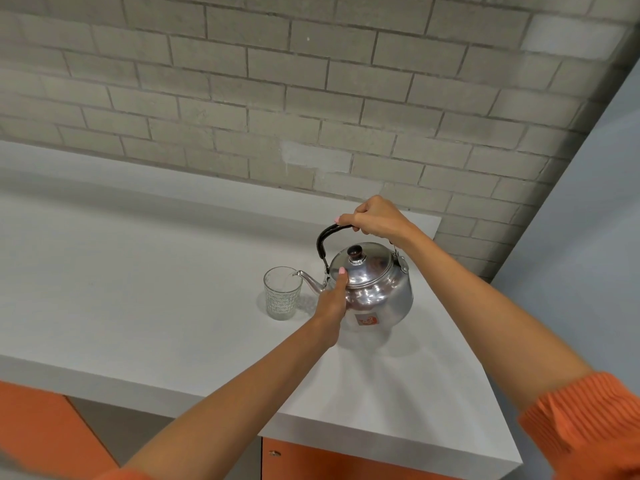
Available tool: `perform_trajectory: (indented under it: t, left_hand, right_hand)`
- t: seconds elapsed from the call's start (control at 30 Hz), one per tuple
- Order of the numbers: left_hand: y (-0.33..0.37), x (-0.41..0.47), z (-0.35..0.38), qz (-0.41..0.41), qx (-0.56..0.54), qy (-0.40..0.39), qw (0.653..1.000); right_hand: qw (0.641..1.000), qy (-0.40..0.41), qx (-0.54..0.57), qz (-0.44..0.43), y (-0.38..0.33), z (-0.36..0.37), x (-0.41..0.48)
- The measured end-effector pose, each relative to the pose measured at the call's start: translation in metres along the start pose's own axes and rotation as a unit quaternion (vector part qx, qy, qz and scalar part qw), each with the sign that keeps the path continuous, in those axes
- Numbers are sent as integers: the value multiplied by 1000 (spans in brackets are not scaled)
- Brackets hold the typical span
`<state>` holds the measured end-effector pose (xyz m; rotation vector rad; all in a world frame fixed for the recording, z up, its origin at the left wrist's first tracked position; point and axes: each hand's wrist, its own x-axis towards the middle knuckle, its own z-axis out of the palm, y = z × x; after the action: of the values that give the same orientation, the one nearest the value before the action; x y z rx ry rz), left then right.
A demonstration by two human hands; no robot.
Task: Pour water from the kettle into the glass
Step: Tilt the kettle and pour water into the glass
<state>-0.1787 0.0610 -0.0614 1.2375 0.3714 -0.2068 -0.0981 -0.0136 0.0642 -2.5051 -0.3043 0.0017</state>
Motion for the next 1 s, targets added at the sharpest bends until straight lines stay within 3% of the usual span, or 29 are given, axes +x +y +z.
perform_trajectory:
  t: [1.0]
  left_hand:
    - [6, -3, 2, 21, 2, -31, 999]
  right_hand:
    - [1000, -3, -3, -5, -8, -14, -6]
